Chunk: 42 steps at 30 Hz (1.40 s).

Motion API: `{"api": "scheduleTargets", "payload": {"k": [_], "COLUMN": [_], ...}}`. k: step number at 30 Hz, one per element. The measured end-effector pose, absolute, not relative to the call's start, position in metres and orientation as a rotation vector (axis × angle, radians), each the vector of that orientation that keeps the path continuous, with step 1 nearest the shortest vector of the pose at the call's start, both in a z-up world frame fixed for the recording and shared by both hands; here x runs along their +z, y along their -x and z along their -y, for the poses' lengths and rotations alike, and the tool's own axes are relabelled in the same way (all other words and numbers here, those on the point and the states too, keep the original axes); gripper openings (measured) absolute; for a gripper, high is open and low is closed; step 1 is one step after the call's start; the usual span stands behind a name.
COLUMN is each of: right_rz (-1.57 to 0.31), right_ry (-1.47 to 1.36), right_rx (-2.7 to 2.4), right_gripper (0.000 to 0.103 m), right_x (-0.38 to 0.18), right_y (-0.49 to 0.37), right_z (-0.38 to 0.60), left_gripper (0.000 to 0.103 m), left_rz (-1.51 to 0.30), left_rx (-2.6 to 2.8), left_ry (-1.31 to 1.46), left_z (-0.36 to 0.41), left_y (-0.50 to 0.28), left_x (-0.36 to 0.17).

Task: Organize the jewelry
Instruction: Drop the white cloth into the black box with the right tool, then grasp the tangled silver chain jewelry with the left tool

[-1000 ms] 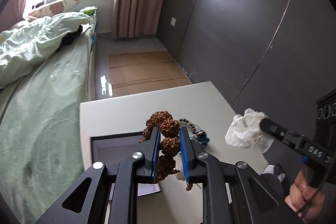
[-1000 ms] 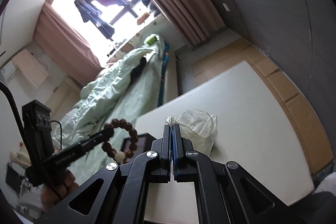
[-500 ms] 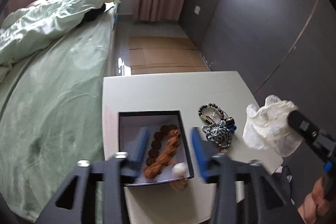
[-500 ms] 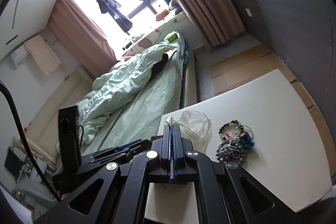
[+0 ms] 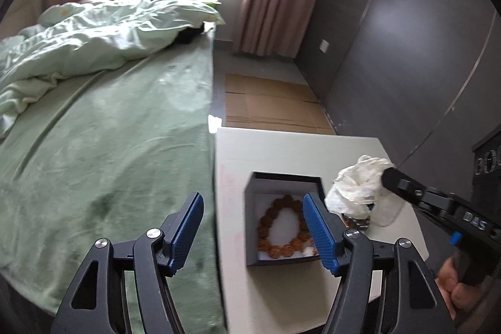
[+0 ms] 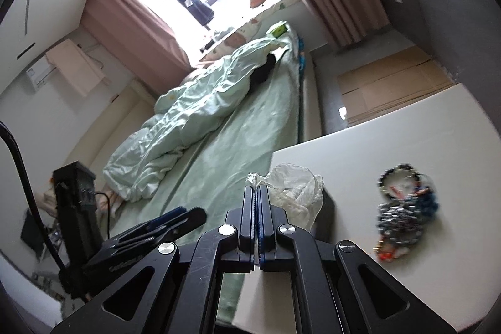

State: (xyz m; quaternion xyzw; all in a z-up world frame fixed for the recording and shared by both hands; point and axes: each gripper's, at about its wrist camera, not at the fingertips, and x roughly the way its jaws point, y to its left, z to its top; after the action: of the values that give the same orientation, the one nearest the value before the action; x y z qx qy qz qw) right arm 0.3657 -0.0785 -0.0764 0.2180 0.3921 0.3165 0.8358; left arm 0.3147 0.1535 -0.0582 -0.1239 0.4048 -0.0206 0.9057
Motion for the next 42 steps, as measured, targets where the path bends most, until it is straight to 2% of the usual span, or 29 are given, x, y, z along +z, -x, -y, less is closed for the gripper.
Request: {"api": "scheduleTargets", "payload": {"k": [3,4,5,6,7,8,18,23,42], "right_rz": [-0.870,-0.897,-0.931,-0.948,-0.954,-0.945,-0.918,-0.869,-0.829], "right_ry": [-0.471,-0.461,-0.446,-0.439,-0.438,-0.444,-0.502,-0.523,-0.652], "right_rx": [0.681,0.681,0.671,0.663,0.654,0.649,0.561,0.511,0.401], "right_gripper": [0.004,0.011,0.037,0.053,0.075,0.079,0.080,0.091,0.091], "right_x": [-0.088,-0.093,-0.099,-0.103,-0.107,-0.109,-0.106,-0.095,-0.120], "right_y": [-0.375,-0.378,-0.379,-0.379,-0.377,-0.372,-0.349,-0.337,-0.327], "right_z": [0.061,0.055,0.049,0.047,0.048,0.051,0.112,0.149,0.279], "left_gripper": [0.083,0.088,0.091,0.091,0.091,0.091,0.091,0.091,0.091], "left_rz": [-0.822,-0.816,-0.816,-0.821,-0.827,-0.833,-0.840,-0.850,-0.893], "left_rx": [-0.020,-0.015,-0.011,-0.011,-0.013,-0.018,-0.093,-0.147,-0.266], "left_ry": [0.273,0.276,0.279,0.283,0.290,0.297,0.268,0.230,0.087], "left_z": [-0.164,-0.166,-0.168,-0.169,-0.169,-0.169,-0.125,-0.087,0.032], "left_y": [-0.307,-0.305,-0.303,-0.302,-0.302,-0.301,-0.304,-0.309,-0.334], "left_x": [-0.058,-0.058,-0.058,-0.059,-0.059,-0.060,-0.062,-0.062,-0.071]}}
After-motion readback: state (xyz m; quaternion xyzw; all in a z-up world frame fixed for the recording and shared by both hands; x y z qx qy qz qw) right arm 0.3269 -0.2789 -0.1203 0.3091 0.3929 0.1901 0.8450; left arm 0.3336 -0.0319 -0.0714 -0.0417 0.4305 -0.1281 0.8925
